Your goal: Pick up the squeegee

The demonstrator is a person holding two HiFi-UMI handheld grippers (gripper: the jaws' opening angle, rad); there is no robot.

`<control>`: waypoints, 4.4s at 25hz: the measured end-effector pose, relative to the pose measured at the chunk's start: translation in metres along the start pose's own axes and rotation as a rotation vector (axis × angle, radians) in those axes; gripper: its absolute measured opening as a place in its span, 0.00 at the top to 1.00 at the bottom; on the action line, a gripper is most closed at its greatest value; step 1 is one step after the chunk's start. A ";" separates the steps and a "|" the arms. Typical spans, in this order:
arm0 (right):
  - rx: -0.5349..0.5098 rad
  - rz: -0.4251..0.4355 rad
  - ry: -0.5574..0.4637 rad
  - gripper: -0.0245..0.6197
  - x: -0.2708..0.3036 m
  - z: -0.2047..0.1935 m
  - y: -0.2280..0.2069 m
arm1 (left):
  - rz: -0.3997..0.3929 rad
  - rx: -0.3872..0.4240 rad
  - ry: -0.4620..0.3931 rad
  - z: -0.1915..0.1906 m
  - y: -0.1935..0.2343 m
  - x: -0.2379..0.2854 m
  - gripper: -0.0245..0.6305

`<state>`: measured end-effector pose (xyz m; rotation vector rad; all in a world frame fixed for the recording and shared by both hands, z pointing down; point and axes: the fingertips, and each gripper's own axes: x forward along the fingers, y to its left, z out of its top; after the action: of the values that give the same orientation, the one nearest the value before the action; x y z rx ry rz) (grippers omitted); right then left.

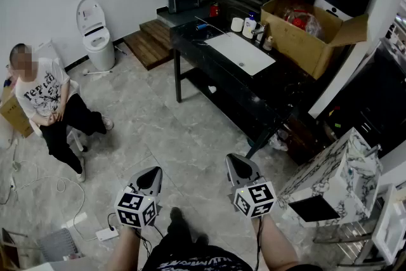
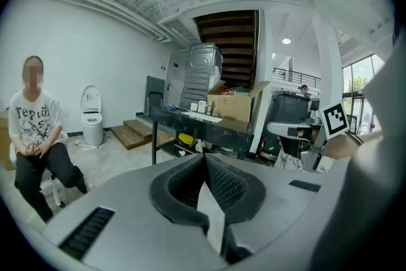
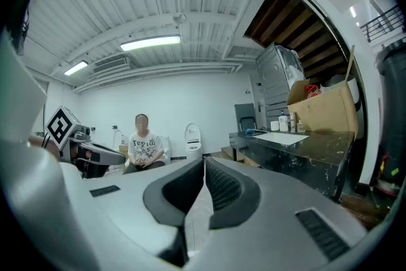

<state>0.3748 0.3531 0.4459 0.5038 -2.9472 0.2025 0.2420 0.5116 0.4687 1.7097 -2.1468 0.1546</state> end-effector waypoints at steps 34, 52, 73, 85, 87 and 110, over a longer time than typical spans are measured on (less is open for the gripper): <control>0.002 -0.094 -0.018 0.89 0.237 0.043 -0.034 | -0.111 -0.030 -0.028 0.084 0.200 0.153 0.93; 0.051 -0.108 -0.047 0.89 0.444 0.090 -0.250 | -0.046 0.007 0.034 0.186 0.258 0.396 0.93; 0.098 -0.141 -0.053 0.89 0.534 0.110 -0.404 | -0.078 0.072 0.029 0.277 0.244 0.584 0.93; 0.133 -0.261 -0.073 0.89 0.581 0.113 -0.449 | -0.203 0.095 0.037 0.318 0.283 0.692 0.93; 0.141 -0.293 -0.078 0.89 0.599 0.117 -0.461 | -0.235 0.097 0.041 0.332 0.294 0.717 0.93; 0.216 -0.605 -0.043 0.89 0.727 0.137 -0.561 | -0.512 0.225 0.234 0.415 0.351 0.960 0.85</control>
<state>-0.1299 -0.4246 0.4919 1.3992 -2.6646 0.4351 -0.3625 -0.4115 0.4931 2.1854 -1.5163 0.4385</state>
